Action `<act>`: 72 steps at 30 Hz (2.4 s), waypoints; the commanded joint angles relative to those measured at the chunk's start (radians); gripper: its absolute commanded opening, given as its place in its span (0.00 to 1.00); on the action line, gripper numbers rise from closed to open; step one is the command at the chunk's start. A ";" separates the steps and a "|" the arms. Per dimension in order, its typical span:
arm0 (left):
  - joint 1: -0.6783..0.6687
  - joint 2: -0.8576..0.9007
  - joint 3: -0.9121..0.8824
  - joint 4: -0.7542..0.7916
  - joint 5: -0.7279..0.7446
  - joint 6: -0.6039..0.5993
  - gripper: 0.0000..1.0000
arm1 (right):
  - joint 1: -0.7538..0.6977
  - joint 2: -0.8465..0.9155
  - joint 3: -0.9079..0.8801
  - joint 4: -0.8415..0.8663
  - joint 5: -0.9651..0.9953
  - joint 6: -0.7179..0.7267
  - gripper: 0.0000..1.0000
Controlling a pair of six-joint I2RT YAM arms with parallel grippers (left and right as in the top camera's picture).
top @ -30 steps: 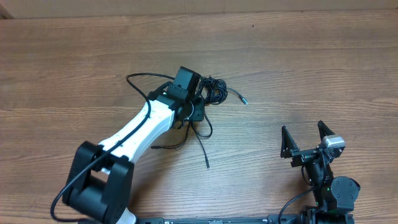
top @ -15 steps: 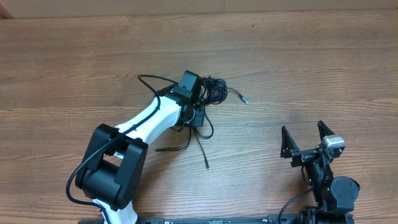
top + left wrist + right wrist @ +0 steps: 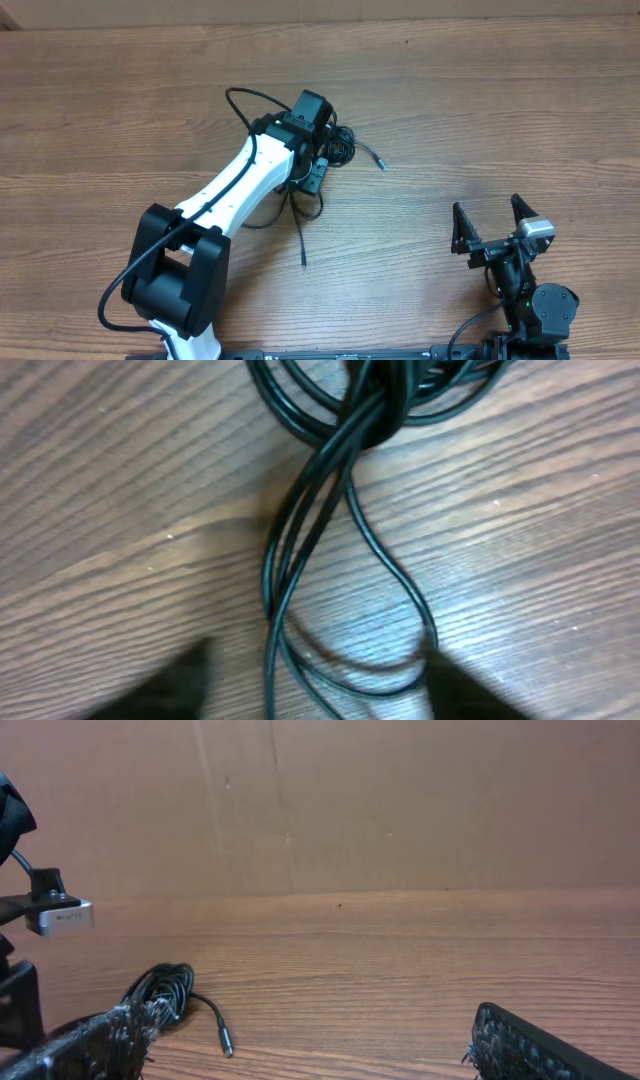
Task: Untangle cables
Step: 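Lower the left gripper onto the cable coil and close on it, then lift the gripped cable coil slightly with the left gripper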
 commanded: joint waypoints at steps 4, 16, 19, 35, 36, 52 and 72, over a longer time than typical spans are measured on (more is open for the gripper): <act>-0.004 0.001 -0.027 0.026 0.046 -0.035 0.82 | 0.003 -0.005 -0.010 0.005 0.009 -0.001 1.00; -0.004 0.043 -0.037 0.180 0.035 -0.054 0.50 | 0.003 -0.005 -0.010 0.005 0.009 -0.001 1.00; -0.004 0.089 -0.037 0.195 0.033 -0.054 0.54 | 0.003 -0.005 -0.010 0.005 0.009 -0.001 1.00; -0.004 0.089 0.047 0.034 0.076 0.058 0.04 | 0.003 -0.005 -0.010 0.005 0.009 -0.001 1.00; -0.003 0.082 0.061 0.005 0.071 0.065 0.06 | 0.003 -0.005 -0.010 0.005 0.009 -0.001 1.00; -0.002 0.056 0.221 -0.274 -0.013 -0.014 0.79 | 0.003 -0.005 -0.010 0.005 0.009 -0.001 1.00; -0.002 0.058 0.206 -0.066 0.066 -0.197 0.90 | 0.003 -0.005 -0.010 0.005 0.009 -0.001 1.00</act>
